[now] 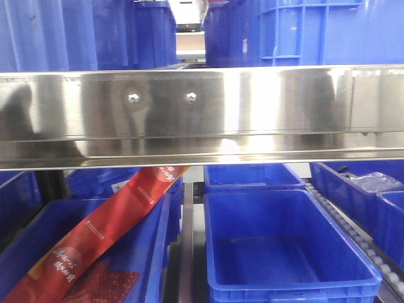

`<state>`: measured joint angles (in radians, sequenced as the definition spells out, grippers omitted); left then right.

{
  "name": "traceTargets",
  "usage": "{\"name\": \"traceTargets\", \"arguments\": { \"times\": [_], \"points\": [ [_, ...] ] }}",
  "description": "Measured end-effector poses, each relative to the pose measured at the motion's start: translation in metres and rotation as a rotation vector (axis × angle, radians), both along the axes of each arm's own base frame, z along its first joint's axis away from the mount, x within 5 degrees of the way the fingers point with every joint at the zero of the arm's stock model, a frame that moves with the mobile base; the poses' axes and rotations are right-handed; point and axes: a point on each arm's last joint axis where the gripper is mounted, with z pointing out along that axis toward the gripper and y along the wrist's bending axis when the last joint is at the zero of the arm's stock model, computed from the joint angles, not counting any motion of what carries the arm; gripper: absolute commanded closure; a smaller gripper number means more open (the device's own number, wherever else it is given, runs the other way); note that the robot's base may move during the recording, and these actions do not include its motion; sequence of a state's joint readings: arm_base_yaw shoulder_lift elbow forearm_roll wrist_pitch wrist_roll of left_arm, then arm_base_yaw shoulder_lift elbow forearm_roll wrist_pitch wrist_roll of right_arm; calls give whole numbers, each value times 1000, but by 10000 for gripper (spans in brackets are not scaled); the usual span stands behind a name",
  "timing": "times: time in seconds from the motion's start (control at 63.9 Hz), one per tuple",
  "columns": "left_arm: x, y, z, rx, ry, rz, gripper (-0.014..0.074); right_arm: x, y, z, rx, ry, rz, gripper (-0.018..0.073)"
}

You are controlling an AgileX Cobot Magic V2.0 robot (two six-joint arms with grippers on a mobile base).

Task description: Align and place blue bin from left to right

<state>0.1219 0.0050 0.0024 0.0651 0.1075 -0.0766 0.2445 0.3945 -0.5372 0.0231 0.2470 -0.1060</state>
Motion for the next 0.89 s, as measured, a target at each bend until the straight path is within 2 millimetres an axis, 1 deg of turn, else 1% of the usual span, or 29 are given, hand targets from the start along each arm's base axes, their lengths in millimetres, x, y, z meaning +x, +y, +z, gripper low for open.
{"name": "traceTargets", "arguments": {
  "times": [0.266,0.892],
  "points": [
    [0,-2,0,1,0,-40,592,0,0,0,0,0,0,638],
    [0,-2,0,2,0,-43,592,0,0,0,0,0,0,638]
  ]
}}
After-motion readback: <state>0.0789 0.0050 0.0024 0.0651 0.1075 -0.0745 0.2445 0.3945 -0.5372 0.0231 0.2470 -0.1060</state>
